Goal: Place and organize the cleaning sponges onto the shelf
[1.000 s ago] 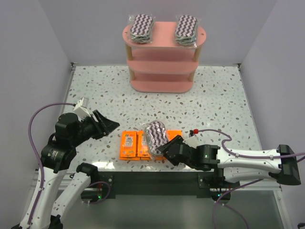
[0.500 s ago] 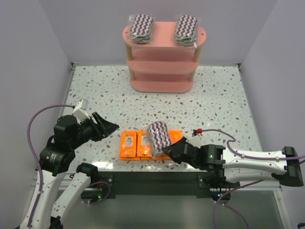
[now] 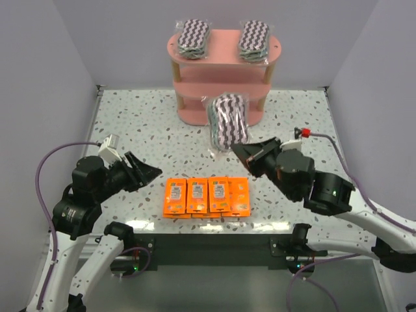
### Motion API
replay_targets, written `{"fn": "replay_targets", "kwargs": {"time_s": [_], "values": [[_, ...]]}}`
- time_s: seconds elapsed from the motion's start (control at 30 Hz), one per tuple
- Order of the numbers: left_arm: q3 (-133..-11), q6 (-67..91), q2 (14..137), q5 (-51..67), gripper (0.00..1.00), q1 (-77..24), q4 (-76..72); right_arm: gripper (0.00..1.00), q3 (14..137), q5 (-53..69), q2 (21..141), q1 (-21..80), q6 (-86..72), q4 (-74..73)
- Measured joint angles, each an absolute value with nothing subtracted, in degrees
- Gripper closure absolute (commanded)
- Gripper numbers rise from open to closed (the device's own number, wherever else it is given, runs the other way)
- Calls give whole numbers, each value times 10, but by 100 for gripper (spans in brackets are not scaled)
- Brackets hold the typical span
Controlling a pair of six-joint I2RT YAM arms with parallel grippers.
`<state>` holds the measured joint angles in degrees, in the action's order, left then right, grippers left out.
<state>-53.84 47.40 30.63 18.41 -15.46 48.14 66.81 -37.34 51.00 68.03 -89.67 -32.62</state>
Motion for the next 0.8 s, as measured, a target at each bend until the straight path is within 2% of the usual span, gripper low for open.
{"fn": "replay_targets", "kwargs": {"time_s": [0.13,0.27,0.5,0.8], "values": [[-543,474,310,184,46,-155,482,100,757,-317,583,534,-823,-295],[-551,474,310,184,46,-155,489,100,874,-237,697,445,-772,-252],[-566,475,301,182,46,-155,495,100,1084,-148,874,364,-724,-227],[-566,479,281,177,46,-155,519,100,1273,-86,1016,285,-725,-241]]}}
